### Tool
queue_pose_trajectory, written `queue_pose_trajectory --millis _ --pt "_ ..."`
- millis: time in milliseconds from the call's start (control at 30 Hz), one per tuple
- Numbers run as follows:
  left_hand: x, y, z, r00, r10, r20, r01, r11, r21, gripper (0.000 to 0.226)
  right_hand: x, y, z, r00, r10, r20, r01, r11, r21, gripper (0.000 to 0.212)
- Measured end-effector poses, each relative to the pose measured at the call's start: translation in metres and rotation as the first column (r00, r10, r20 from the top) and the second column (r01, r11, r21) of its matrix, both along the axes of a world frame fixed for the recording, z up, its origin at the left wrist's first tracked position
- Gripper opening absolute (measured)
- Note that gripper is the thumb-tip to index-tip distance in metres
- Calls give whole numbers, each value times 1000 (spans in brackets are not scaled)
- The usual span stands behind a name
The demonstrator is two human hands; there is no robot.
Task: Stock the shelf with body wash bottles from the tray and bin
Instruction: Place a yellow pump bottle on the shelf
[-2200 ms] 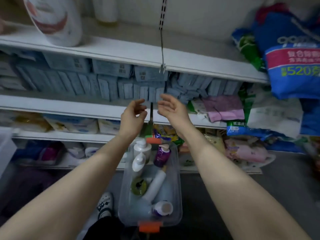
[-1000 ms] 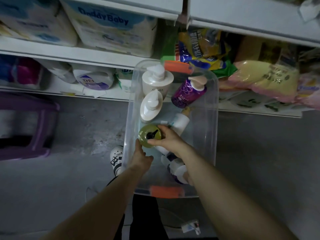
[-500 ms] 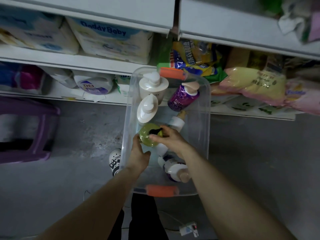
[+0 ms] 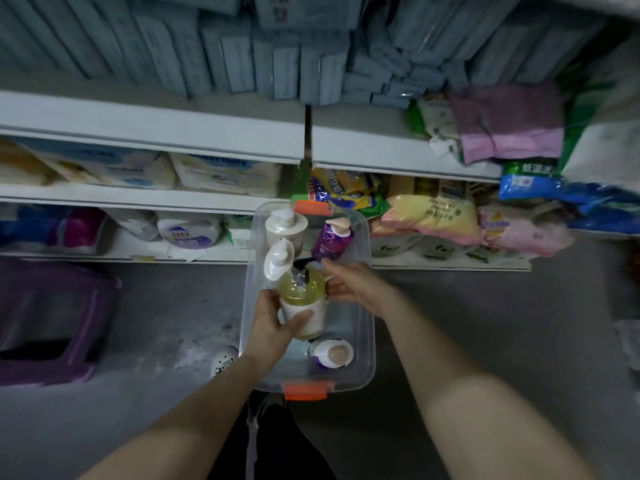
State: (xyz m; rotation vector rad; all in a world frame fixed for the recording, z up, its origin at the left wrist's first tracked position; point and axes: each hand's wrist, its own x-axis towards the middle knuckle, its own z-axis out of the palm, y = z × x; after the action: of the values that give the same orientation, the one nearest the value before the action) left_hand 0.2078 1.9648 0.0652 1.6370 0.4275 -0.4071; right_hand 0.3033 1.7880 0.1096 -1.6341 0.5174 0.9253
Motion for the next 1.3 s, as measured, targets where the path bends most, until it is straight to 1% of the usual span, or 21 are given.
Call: queue_pose_trajectory --millis 100,167,233,300,333,433,500,567,633,767,867,933,1000,1100,1167,1233,1300 --pt "12 -4 26 997 45 63 -43 999 -29 53 0 -3 16 998 -44 42 43 999 13 50" --pt "22 -4 45 993 61 97 -57 997 -43 53 0 -1 29 996 -61 64 58 997 55 47" --pt "32 -3 63 992 52 111 -46 997 -62 60 1 3 43 993 -84 84 73 989 127 42" --pt "40 0 79 993 45 106 -37 996 -81 68 6 8 60 989 -78 126 57 986 157 44" --pt "44 1 87 994 48 94 -38 994 -102 66 9 9 68 987 -70 147 48 988 148 47" --pt "55 7 108 998 45 45 -35 979 -202 39 18 13 93 981 -57 187 37 993 109 60" --pt "62 11 123 999 18 32 -10 972 -236 32 23 12 108 976 -65 208 46 994 95 62" --pt "68 13 140 1000 13 26 -6 964 -267 30 28 11 120 969 -81 232 60 994 96 65" --pt "73 15 158 999 -2 33 12 948 -317 32 35 12 133 965 -99 244 66 988 139 63" --pt "84 14 194 990 -96 103 132 885 -447 38 47 22 163 957 -194 215 128 950 286 61" --pt "99 12 216 989 -73 127 130 834 -537 49 58 29 184 945 -228 235 140 930 340 60" --pt "109 14 229 980 -85 178 170 823 -542 56 67 31 199 931 -241 274 137 927 350 58" --pt "119 19 244 968 -114 223 219 818 -531 58 74 32 216 916 -240 322 123 930 345 58" --pt "132 27 271 955 -167 244 271 822 -500 57 79 35 242 896 -179 407 19 930 367 66" --pt "140 34 293 958 -173 228 263 847 -462 57 80 37 264 868 -135 477 -59 928 369 70" --pt "146 43 313 951 -187 246 280 860 -427 52 81 36 284 849 -155 505 -67 916 395 71" --pt "150 49 330 926 -235 297 342 857 -387 39 84 34 300 839 -194 509 -56 899 434 72"
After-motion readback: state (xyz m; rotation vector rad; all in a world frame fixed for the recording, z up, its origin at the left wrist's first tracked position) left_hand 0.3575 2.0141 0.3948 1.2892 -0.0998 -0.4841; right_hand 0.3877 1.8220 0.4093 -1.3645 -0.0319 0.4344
